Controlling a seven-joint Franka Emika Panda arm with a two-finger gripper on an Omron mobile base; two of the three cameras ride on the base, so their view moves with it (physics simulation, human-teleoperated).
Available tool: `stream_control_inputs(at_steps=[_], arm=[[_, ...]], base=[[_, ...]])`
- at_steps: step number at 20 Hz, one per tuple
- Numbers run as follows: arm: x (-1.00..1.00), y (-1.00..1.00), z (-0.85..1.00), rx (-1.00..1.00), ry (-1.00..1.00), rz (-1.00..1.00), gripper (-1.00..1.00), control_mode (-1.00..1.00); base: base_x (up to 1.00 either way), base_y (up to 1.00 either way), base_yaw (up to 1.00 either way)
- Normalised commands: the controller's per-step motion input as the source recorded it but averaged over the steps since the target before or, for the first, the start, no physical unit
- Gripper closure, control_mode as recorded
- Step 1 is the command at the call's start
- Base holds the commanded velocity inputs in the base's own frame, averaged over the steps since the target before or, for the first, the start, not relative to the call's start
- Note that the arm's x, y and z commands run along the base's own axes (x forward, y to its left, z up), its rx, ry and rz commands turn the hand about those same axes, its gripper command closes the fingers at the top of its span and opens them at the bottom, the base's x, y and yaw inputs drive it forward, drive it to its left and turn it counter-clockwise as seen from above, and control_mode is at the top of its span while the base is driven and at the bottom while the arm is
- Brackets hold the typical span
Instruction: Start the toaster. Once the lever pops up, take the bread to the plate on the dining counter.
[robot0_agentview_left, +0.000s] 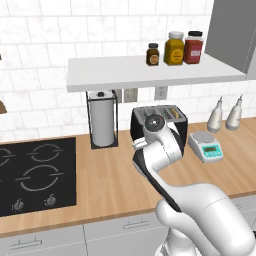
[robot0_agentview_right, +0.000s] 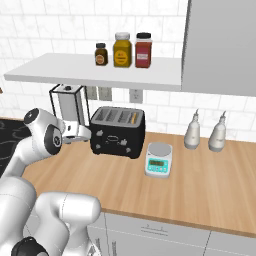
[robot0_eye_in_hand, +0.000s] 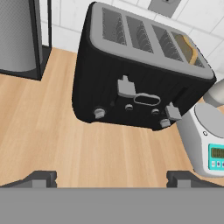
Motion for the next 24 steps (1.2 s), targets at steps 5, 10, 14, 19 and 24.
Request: stream_control_inputs(at_steps=[5, 10, 14, 19, 24], arm=[[0.0, 0.0, 0.0, 0.0, 0.0, 0.0, -1.0, -1.0], [0.0, 0.0, 0.0, 0.0, 0.0, 0.0, -1.0, -1.0], [0.0, 0.0, 0.0, 0.0, 0.0, 0.0, -1.0, -1.0], [0.0, 0.0, 0.0, 0.0, 0.0, 0.0, -1.0, -1.0], [0.0, 0.0, 0.0, 0.0, 0.0, 0.0, -1.0, -1.0]], base=[[0.0, 0.0, 0.0], [0.0, 0.0, 0.0], [0.0, 0.0, 0.0], [0.0, 0.0, 0.0], [0.0, 0.0, 0.0]])
